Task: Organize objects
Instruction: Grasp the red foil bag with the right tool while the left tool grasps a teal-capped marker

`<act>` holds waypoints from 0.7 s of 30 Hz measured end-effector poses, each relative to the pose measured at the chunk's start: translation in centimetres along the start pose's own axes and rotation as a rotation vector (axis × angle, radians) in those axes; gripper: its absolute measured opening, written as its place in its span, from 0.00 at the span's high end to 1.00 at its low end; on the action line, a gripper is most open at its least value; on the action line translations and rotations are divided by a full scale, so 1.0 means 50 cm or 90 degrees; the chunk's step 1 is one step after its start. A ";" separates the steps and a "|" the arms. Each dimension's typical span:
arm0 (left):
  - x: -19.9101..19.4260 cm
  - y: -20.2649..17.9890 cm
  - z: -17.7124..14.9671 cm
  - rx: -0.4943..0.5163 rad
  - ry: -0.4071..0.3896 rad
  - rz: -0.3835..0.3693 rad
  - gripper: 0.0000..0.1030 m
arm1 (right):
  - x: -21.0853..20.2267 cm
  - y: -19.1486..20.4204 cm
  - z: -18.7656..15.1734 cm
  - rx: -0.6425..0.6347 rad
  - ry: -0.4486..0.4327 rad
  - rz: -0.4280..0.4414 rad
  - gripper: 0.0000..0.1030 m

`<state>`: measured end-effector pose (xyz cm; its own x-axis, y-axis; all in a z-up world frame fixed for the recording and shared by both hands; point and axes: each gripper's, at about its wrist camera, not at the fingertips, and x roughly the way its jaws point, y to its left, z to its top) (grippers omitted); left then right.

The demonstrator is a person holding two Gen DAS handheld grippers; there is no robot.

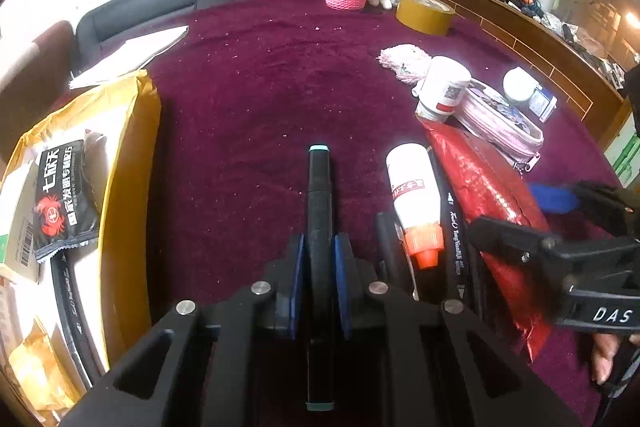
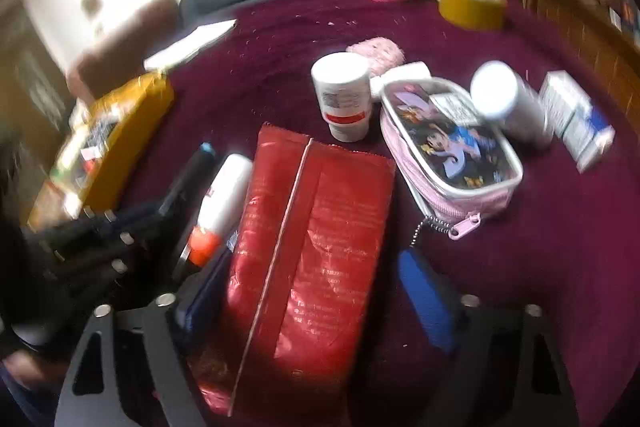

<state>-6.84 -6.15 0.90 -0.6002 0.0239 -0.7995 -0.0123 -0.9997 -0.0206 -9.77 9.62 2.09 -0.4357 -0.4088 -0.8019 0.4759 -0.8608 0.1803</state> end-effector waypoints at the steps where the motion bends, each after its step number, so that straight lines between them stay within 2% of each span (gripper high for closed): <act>1: 0.001 -0.003 0.001 0.005 -0.002 0.004 0.86 | -0.003 0.004 -0.001 -0.003 -0.003 0.024 0.40; 4: 0.002 -0.015 -0.001 0.030 -0.007 0.023 0.86 | -0.012 0.016 -0.005 -0.029 -0.019 0.011 0.50; 7: 0.000 -0.006 0.000 0.000 -0.007 0.014 0.86 | -0.021 0.002 -0.002 -0.004 -0.030 0.030 0.56; 14: -0.011 0.014 0.002 -0.041 -0.023 -0.008 0.87 | -0.064 -0.016 0.007 0.049 -0.090 0.099 0.56; 17: -0.021 0.021 0.005 -0.058 -0.038 -0.020 0.87 | -0.075 -0.006 0.013 0.051 -0.109 0.100 0.56; 21: -0.029 0.021 0.007 -0.060 -0.052 -0.029 0.87 | -0.071 -0.010 0.018 0.061 -0.107 0.108 0.56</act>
<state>-6.26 -7.21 2.25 -0.6640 0.0652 -0.7449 0.0322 -0.9928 -0.1157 -9.14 11.20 5.34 -0.4806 -0.5875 -0.6511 0.4819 -0.7972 0.3636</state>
